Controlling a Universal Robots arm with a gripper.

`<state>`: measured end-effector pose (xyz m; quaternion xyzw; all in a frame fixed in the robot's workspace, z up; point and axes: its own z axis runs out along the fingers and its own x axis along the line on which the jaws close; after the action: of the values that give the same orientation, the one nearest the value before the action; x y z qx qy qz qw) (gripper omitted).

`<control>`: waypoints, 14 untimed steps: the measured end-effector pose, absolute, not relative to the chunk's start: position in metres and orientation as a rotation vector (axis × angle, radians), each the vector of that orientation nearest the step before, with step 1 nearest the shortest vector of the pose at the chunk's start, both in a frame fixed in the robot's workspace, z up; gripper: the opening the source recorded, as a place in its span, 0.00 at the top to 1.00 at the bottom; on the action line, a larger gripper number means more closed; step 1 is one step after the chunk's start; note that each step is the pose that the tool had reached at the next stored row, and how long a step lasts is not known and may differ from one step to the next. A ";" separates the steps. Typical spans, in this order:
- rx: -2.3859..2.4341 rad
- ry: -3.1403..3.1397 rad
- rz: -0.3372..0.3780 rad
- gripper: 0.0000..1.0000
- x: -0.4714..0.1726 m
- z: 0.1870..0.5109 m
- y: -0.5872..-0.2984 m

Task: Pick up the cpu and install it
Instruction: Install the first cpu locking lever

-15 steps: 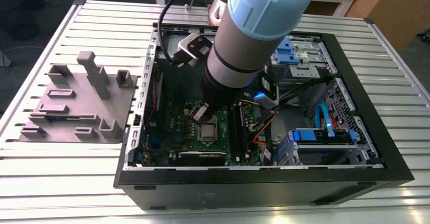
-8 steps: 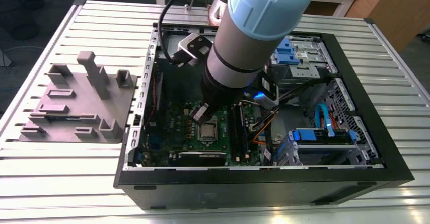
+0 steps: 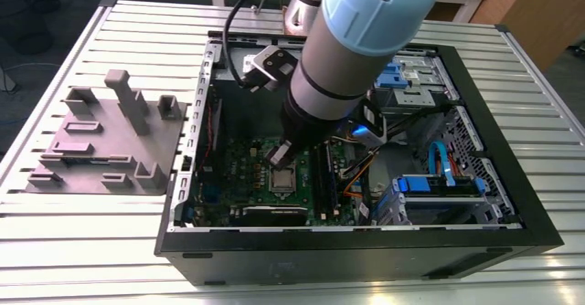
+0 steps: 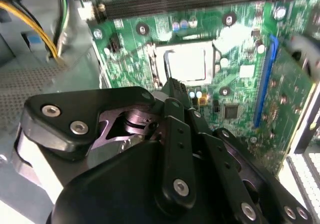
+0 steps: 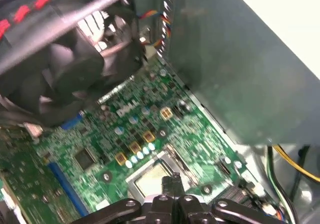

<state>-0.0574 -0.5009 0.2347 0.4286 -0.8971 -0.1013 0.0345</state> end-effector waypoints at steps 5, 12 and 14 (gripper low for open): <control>1.318 -2.759 -0.311 0.89 -0.050 0.235 -0.500; 1.340 -2.795 -0.280 0.89 -0.050 0.241 -0.492; 1.359 -2.824 -0.259 0.89 -0.050 0.241 -0.490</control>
<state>-0.0502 -0.4899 0.2410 0.4321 -0.8980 -0.0825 -0.0014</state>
